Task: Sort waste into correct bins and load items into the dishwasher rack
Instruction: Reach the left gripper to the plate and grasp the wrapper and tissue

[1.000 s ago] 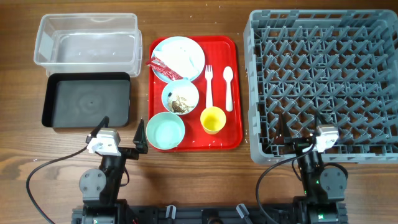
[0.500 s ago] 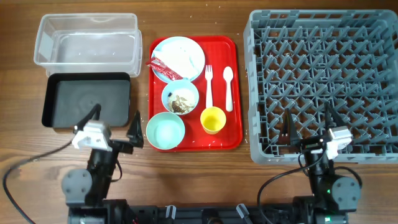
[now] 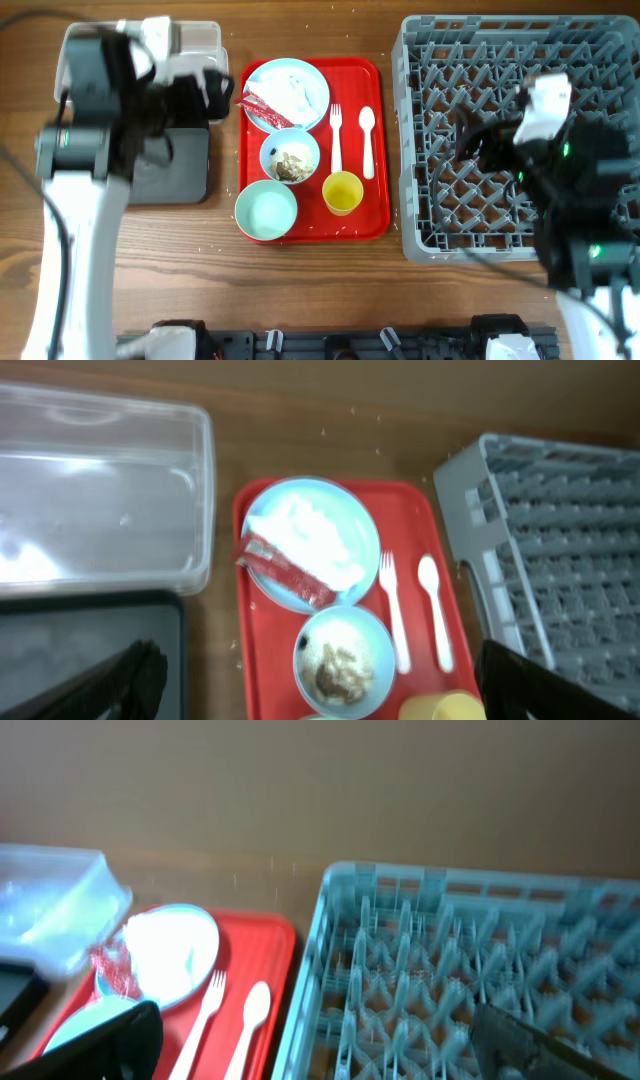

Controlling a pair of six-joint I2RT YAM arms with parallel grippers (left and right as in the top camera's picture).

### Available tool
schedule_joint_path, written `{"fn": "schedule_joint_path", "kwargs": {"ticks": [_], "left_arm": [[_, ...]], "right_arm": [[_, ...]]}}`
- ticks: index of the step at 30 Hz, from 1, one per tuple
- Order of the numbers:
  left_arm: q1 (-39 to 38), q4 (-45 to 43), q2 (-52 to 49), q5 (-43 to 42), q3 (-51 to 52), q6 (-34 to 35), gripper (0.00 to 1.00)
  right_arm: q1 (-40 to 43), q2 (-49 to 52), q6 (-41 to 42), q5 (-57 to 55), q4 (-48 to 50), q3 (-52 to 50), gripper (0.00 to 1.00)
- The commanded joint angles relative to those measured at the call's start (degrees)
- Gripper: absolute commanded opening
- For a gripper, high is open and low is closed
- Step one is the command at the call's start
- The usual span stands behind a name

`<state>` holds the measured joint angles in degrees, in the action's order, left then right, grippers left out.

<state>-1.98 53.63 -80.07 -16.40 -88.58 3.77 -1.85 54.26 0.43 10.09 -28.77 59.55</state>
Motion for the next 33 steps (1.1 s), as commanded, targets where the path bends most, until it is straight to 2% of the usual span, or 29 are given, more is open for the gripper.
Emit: {"fn": "schedule_joint_path", "kwargs": {"ticks": [1, 10, 11, 13, 16, 20, 26, 33], "left_arm": [[-4.5, 6.4, -11.3, -0.5, -15.2, -0.1, 1.0], [-12.2, -1.1, -21.5, -1.7, -16.8, 1.9, 1.0], [-12.6, -1.6, -23.3, -0.5, -16.8, 5.1, 1.0], [-13.3, -1.8, -28.4, 8.8, -16.8, 17.4, 1.0], [-13.5, -2.3, -35.8, 15.8, -16.8, 29.7, 1.0], [-13.5, -3.8, -42.4, 16.1, -16.8, 36.3, 1.0], [-13.6, -9.8, -48.4, 16.1, -16.8, 37.5, 1.0], [-13.6, -11.7, -52.5, 16.1, -16.7, 37.4, 1.0]], "right_arm": [[-0.2, 8.0, -0.5, 0.3, -7.8, 9.8, 1.0], [-0.2, 17.6, -0.3, 0.3, -13.3, 11.0, 1.0], [-0.2, 18.0, -0.3, 0.3, -13.8, 11.0, 1.0], [-0.2, 18.7, -0.2, 0.4, -14.3, 11.0, 1.0], [-0.2, 19.1, 1.6, 0.6, -14.4, 11.0, 1.0], [-0.2, 19.1, 1.7, 0.6, -15.1, 10.9, 1.0], [-0.2, 19.4, 1.7, 0.6, -15.5, 10.8, 1.0], [-0.2, 19.4, 1.7, 0.5, -15.5, 10.8, 1.0]]}}
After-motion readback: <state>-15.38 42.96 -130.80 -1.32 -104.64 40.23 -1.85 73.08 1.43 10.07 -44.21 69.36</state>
